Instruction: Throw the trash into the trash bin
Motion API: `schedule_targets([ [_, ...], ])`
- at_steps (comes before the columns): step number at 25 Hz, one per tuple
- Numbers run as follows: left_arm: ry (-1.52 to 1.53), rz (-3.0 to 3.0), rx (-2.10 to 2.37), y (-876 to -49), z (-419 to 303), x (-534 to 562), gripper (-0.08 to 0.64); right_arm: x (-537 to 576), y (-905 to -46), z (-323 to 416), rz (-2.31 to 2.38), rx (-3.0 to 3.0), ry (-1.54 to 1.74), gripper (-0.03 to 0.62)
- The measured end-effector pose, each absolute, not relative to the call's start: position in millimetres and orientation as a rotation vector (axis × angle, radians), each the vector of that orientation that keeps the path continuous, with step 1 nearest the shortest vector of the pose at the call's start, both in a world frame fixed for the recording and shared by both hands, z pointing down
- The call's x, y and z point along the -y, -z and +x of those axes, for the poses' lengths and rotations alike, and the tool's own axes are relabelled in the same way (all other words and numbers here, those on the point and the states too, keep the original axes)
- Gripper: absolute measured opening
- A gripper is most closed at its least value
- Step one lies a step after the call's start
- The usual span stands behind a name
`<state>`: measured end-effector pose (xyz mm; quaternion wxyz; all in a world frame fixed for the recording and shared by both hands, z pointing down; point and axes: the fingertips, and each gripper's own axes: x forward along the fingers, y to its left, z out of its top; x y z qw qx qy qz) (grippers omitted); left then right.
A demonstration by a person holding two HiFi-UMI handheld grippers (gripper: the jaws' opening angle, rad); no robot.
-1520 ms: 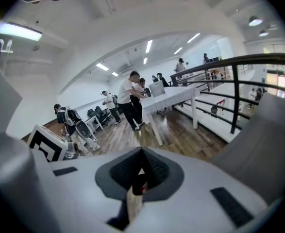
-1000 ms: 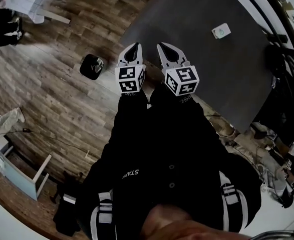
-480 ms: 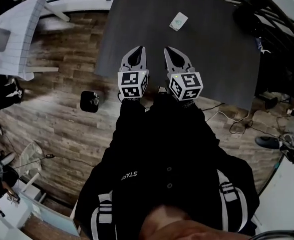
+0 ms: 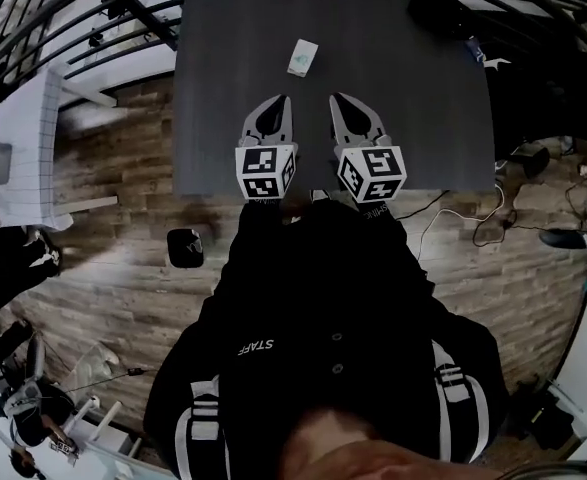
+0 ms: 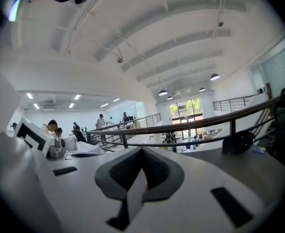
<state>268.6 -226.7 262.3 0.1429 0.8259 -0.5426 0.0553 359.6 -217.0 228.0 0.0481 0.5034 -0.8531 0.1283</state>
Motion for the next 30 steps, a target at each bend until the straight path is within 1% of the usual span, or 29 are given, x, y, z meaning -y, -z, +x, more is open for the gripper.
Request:
schedule_targets([
  [7,-0.166,2.483,1.512,-241,300,243,0.002,228,-208,391,1.649,2.585,-0.355,0.015],
  [15,-0.16,2.533,1.497,-228,306,257,0.0,243,-198,393,1.677,2.599,-0.334,0.015],
  [24,-0.158,2.517,1.512,-231,308,277,0.0,262,-202,400,1.664,2.602,-0.352,0.015],
  [30,-0.193,2.467,1.509,-250,308,284,0.0,271,-220,405,1.654,2.576,-0.407,0.015],
])
